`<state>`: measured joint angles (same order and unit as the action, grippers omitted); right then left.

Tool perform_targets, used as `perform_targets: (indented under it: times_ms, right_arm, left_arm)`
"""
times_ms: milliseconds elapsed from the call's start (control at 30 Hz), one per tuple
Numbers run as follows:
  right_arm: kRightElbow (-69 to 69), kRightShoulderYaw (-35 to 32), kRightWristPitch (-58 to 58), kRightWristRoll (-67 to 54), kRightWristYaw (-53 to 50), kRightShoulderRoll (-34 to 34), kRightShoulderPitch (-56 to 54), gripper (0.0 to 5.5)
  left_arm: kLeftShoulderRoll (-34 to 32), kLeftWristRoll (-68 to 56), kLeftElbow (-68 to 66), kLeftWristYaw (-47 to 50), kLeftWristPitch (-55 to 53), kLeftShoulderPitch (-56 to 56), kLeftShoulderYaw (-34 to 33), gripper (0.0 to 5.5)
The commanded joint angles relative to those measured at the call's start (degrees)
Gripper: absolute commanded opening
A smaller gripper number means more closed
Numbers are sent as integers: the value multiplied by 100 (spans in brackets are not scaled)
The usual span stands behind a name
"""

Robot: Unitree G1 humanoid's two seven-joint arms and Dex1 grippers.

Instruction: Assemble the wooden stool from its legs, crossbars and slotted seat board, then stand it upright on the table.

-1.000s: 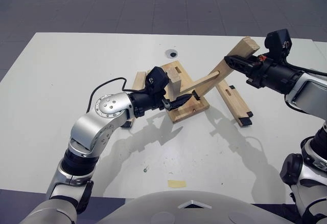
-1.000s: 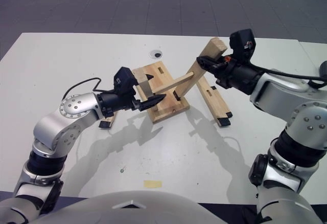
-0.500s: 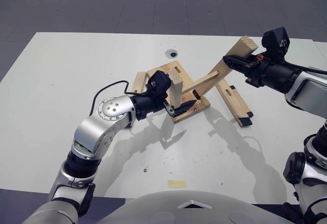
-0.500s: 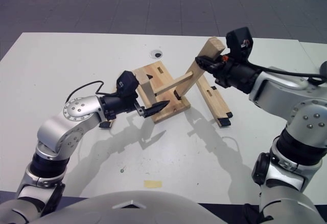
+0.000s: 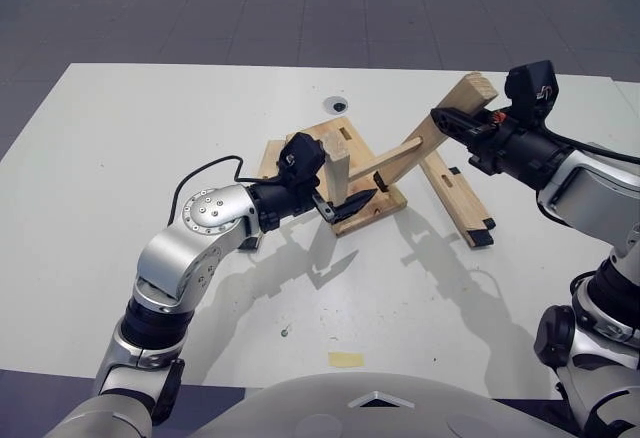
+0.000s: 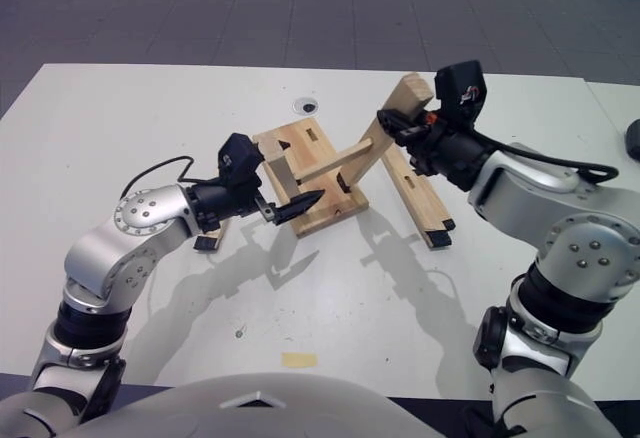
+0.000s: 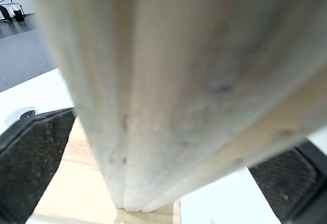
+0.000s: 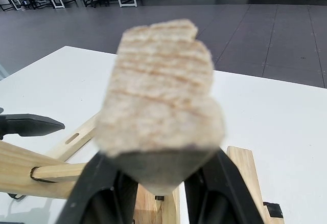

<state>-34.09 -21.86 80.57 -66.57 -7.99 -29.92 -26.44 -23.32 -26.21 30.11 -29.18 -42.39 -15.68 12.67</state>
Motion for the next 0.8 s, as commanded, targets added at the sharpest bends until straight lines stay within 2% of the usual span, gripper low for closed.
perform_targets:
  times_ms: [33, 233, 367, 467, 600, 800]
  right_arm:
    - [16, 102, 129, 12, -195, 153, 306, 101]
    - [171, -86, 243, -281, -217, -253, -206, 101]
    - [223, 17, 188, -367, -200, -363, -468, 101]
    - [176, 80, 192, -385, -223, -293, -243, 101]
    - [210, -12, 322, -674, -385, -327, -170, 101]
    - [617, 53, 415, -1151, -594, -707, -562, 101]
  left_arm:
    - [-28, -29, 30, -12, -107, -40, -79, 540]
    - [-22, 5, 59, 6, -133, 24, -97, 540]
    - [-39, -3, 143, 41, -162, 72, -127, 540]
    - [-210, 15, 178, -30, -153, 105, -236, 506]
    - [-367, 17, 131, -121, -150, 86, -342, 540]
    - [-243, 81, 160, 1, -127, 216, -253, 540]
